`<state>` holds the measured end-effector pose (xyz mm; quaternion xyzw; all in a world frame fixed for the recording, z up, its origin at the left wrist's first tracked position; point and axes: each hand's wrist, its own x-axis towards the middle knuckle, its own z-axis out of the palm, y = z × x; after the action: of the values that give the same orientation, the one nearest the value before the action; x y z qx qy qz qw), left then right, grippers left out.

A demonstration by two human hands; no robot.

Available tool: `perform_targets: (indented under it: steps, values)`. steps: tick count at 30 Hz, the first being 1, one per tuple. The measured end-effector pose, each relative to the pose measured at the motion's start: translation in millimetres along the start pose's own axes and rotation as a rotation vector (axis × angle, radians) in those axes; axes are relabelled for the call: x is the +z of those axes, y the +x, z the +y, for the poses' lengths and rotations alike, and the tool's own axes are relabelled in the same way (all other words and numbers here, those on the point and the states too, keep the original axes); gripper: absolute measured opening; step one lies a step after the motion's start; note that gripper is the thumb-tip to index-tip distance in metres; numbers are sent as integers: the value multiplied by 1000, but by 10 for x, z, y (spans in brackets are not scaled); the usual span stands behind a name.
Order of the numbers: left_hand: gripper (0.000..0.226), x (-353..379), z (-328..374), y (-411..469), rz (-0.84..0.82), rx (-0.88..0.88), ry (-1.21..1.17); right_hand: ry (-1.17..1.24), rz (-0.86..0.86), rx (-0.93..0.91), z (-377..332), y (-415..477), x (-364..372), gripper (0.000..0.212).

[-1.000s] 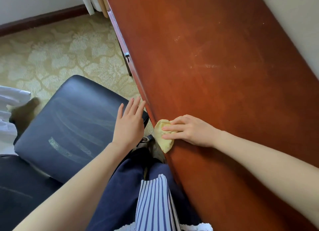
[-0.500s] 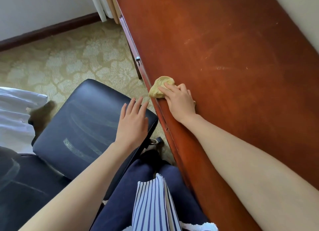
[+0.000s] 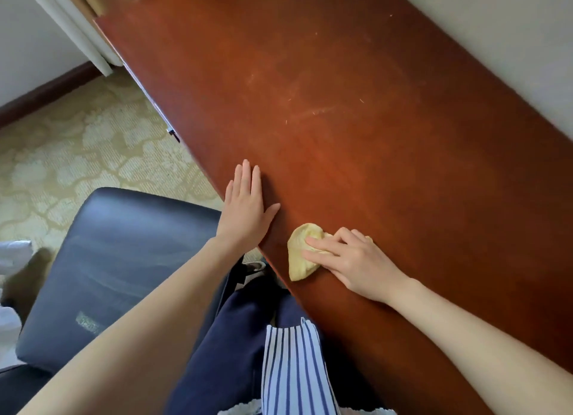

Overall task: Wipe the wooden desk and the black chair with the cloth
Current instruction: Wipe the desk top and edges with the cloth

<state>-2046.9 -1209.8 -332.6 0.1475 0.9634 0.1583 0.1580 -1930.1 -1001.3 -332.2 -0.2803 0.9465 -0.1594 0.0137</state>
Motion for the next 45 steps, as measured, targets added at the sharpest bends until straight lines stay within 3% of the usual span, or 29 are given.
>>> perform_targets:
  steps: [8, 13, 18, 28, 36, 40, 45]
  values:
    - [76, 197, 102, 123, -16, -93, 44, 36, 215, 687, 562, -28, -213, 40]
    - [76, 193, 88, 181, -90, -101, 62, -19, 291, 972, 1068, 330, -337, 38]
    - [76, 179, 82, 201, -130, -94, 64, -26, 364, 1238, 1141, 874, -185, 42]
    - [78, 183, 54, 236, -147, -98, 96, 12, 263, 681, 222, 1088, 98, 35]
    - [79, 154, 63, 246, -175, -107, 80, 19, 207, 465, 34, 450, -19, 37]
    - [80, 139, 76, 242, -198, -109, 75, -27, 171, 513, 279, 169, -158, 35]
    - [80, 136, 83, 248, -202, -103, 76, -42, 130, 774, 858, 109, -396, 36]
